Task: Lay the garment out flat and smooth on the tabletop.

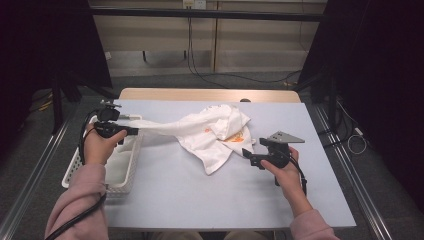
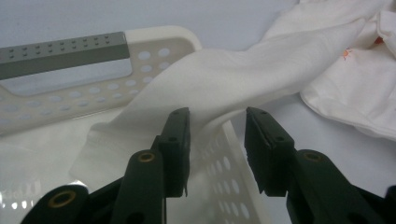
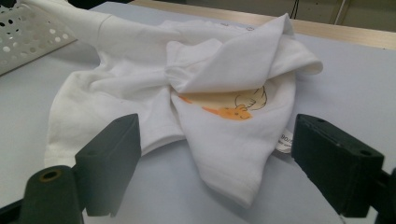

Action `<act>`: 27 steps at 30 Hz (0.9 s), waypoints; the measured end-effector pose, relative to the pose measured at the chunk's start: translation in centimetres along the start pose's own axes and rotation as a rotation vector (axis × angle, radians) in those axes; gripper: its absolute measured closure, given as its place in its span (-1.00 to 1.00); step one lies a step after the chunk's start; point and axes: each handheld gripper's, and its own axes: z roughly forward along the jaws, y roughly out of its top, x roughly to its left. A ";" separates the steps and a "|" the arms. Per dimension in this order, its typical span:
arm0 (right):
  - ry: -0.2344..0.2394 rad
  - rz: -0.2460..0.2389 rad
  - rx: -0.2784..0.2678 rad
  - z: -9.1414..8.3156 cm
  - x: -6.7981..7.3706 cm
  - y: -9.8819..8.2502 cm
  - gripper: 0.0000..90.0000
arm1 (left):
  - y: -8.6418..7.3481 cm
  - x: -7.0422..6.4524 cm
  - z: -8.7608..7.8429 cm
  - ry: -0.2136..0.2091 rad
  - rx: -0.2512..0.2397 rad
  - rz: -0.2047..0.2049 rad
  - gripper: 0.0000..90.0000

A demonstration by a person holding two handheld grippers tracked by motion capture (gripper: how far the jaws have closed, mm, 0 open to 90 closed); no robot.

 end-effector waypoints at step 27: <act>-0.002 0.013 0.009 0.1 -0.6 -0.1 -0.66 | 3.7 -0.2 1.7 0.019 0.008 -0.027 0.79</act>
